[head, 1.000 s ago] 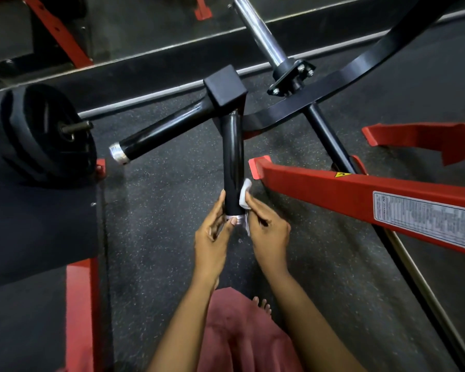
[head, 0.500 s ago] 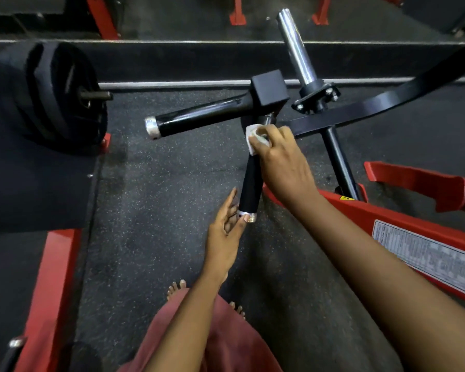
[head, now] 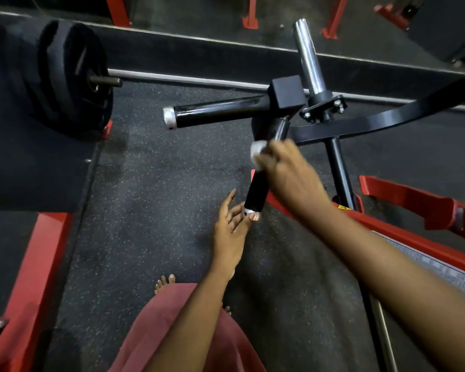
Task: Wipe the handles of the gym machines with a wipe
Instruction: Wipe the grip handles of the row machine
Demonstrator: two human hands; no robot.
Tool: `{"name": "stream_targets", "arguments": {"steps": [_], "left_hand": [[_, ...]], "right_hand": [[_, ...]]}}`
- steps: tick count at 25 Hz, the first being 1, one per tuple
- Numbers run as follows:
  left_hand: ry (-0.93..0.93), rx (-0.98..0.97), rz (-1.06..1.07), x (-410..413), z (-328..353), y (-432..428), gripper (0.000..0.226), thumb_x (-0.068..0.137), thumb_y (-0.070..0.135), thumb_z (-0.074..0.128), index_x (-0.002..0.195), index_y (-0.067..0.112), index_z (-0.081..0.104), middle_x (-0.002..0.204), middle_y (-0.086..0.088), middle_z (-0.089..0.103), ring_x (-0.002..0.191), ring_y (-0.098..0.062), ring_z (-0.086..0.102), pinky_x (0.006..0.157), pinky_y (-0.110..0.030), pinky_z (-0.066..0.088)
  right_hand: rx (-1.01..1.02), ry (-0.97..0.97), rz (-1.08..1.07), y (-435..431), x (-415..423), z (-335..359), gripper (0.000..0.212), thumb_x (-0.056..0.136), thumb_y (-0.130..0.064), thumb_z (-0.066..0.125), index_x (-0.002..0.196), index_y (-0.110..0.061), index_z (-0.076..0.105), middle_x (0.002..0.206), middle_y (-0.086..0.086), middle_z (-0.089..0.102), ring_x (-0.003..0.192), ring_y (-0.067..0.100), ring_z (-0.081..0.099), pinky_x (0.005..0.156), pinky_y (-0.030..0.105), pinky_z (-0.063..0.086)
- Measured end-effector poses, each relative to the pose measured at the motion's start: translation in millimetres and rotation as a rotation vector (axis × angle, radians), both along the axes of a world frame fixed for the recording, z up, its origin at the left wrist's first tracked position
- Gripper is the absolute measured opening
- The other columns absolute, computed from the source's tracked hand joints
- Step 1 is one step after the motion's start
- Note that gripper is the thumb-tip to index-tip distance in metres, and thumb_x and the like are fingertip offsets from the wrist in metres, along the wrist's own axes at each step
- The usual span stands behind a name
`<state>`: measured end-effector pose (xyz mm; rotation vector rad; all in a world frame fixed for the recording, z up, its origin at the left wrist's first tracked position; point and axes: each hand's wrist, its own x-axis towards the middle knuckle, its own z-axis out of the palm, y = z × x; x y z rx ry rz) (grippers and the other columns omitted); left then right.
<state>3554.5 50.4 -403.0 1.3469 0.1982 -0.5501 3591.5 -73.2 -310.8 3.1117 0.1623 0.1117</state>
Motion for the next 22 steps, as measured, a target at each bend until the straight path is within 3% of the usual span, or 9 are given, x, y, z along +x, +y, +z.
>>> {"name": "stream_targets", "arguments": {"steps": [3,8,10,12,13,15,18,20,22], "left_hand": [[-0.020,0.005,0.003,-2,-2,0,0.057,0.087,0.008,0.059,0.135,0.031,0.037,0.112,0.007,0.058,0.100,0.007,0.057,0.082,-0.007,0.046],[0.003,0.006,0.012,-2,3,0,0.058,0.088,0.004,0.057,0.136,0.029,0.036,0.108,0.009,0.059,0.096,0.008,0.057,0.082,-0.008,0.047],[0.015,0.002,0.013,-1,5,0,0.058,0.088,-0.002,0.054,0.135,0.028,0.037,0.114,-0.004,0.060,0.099,-0.001,0.059,0.086,-0.013,0.049],[0.025,0.000,0.005,1,4,3,0.056,0.089,-0.004,0.051,0.132,0.030,0.038,0.118,-0.012,0.059,0.103,-0.011,0.060,0.090,-0.019,0.048],[0.029,0.000,0.004,0,3,6,0.051,0.090,-0.002,0.050,0.129,0.031,0.040,0.118,-0.012,0.060,0.106,-0.014,0.059,0.092,-0.022,0.048],[0.030,-0.010,0.003,0,2,13,0.040,0.091,0.009,0.051,0.121,0.034,0.047,0.117,-0.008,0.063,0.111,-0.016,0.059,0.097,-0.026,0.047],[-0.001,0.009,-0.042,8,5,22,0.030,0.092,0.019,0.051,0.117,0.034,0.052,0.111,0.007,0.066,0.111,-0.009,0.060,0.099,-0.022,0.043],[-0.026,0.054,-0.111,19,7,19,0.028,0.093,0.018,0.050,0.119,0.029,0.052,0.113,0.006,0.064,0.109,-0.008,0.060,0.098,-0.020,0.044],[-0.062,0.129,-0.219,31,10,12,0.025,0.093,0.014,0.051,0.117,0.023,0.054,0.111,0.001,0.064,0.100,-0.009,0.061,0.091,-0.020,0.047]], "right_hand": [[-0.163,0.075,-0.076,-13,44,21,0.026,0.093,-0.004,0.038,0.113,0.004,0.053,0.116,0.018,0.047,0.112,0.033,0.039,0.070,0.036,0.043],[-0.313,0.262,0.063,12,18,1,0.030,0.095,-0.014,0.040,0.115,0.001,0.055,0.123,0.020,0.045,0.113,0.033,0.037,0.086,0.033,0.042],[-0.434,0.192,0.120,19,1,-8,0.029,0.090,-0.022,0.045,0.108,-0.009,0.064,0.116,0.014,0.057,0.108,0.027,0.046,0.086,0.028,0.043],[-0.430,0.028,0.180,26,-18,-26,0.023,0.077,-0.022,0.052,0.084,-0.019,0.074,0.092,0.004,0.070,0.092,0.020,0.050,0.076,0.023,0.041],[-0.303,-0.038,0.206,27,-29,-39,0.018,0.071,-0.018,0.059,0.080,-0.017,0.075,0.089,0.002,0.070,0.088,0.019,0.045,0.073,0.023,0.039],[0.163,-0.100,0.153,20,-49,-57,0.025,0.065,-0.006,0.068,0.089,-0.012,0.073,0.096,0.001,0.070,0.087,0.014,0.041,0.074,0.015,0.040],[0.929,-0.271,-0.534,29,-77,-64,0.039,0.072,0.008,0.052,0.097,-0.015,0.072,0.101,-0.005,0.068,0.090,-0.005,0.053,0.085,0.000,0.033],[1.372,-0.339,-1.061,57,-88,-72,0.045,0.082,0.010,0.050,0.094,-0.029,0.070,0.103,-0.007,0.068,0.090,-0.008,0.059,0.090,0.014,0.042],[1.702,-0.399,-1.340,85,-82,-82,0.042,0.085,0.006,0.052,0.096,-0.030,0.069,0.106,-0.001,0.069,0.097,0.006,0.063,0.095,0.030,0.046]]}}
